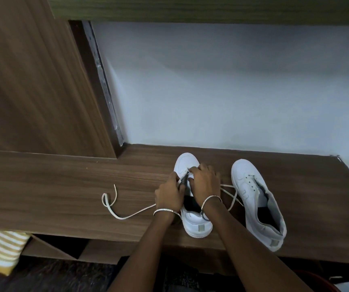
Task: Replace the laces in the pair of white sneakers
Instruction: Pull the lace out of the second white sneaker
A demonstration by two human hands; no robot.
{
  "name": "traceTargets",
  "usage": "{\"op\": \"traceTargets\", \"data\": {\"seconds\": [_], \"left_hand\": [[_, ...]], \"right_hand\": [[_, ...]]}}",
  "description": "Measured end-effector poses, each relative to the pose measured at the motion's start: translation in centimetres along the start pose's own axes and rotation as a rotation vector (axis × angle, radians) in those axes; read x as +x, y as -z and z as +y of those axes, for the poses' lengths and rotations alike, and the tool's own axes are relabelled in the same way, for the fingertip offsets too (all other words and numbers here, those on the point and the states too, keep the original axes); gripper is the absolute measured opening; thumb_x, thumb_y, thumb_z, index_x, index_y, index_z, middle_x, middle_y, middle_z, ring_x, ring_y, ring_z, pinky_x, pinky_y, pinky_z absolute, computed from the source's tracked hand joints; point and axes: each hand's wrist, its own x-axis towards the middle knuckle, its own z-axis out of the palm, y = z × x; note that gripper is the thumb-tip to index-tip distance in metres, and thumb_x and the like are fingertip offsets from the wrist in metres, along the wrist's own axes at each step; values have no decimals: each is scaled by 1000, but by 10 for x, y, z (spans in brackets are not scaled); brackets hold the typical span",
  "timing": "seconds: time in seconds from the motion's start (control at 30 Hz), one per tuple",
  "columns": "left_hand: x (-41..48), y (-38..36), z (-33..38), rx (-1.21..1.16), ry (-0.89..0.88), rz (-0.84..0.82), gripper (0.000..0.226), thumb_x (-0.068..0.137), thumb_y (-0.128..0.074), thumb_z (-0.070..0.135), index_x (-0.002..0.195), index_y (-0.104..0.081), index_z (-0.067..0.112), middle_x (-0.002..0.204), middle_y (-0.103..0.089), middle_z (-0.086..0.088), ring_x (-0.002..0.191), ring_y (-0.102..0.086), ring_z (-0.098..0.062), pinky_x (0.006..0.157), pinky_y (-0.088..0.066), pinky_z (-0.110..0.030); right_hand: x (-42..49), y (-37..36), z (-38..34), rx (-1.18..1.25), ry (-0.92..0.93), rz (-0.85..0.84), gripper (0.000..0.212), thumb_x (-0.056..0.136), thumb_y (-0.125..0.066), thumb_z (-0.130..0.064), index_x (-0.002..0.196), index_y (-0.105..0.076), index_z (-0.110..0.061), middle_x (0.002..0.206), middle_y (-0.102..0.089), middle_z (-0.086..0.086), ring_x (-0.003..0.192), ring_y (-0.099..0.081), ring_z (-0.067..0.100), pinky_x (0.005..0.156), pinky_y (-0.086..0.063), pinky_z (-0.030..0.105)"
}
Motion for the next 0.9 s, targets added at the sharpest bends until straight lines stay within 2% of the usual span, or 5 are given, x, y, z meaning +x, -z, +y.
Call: {"op": "traceTargets", "data": {"seconds": [0.17, 0.33, 0.5, 0.67, 0.9], "left_hand": [[-1, -5, 3, 65, -1, 26, 20, 96, -46, 31, 110, -50, 16, 92, -67, -9, 89, -62, -38, 67, -32, -36], [-2, -12, 8, 142, 56, 45, 16, 96, -43, 23, 109, -43, 13, 91, -67, -14, 85, -63, -41, 65, -34, -36], [-4, -12, 13, 173, 82, 55, 19, 99, -43, 28, 112, -43, 13, 93, -68, -14, 87, -65, -40, 64, -35, -35], [-9, -11, 20, 188, 95, 74, 19, 100, -43, 23, 115, -43, 13, 104, -67, -13, 91, -66, -39, 67, -41, -38], [-9, -12, 23, 233, 105, 64, 26, 101, -43, 25, 123, -43, 12, 106, -68, -10, 91, -67, -36, 66, -43, -36]], "right_hand": [[4, 0, -3, -120, -15, 108, 18, 65, -86, -17, 70, -69, -23, 79, -64, -1, 78, -59, 25, 63, -44, 38], [1, -5, 6, 55, -54, 217, 6, 85, -70, -17, 86, -64, -18, 84, -66, -1, 87, -61, 26, 70, -43, 40], [8, -3, 14, 683, -311, 214, 21, 94, -52, -28, 95, -65, -12, 94, -70, 4, 99, -57, 32, 81, -42, 40], [17, 35, 22, 1496, -677, 196, 20, 94, -52, -18, 75, -58, -19, 69, -64, 0, 66, -59, 14, 65, -45, 30], [23, 90, 95, 1950, -788, 365, 42, 97, -55, -45, 64, -45, -20, 53, -46, -2, 52, -50, 17, 66, -48, 28]]}}
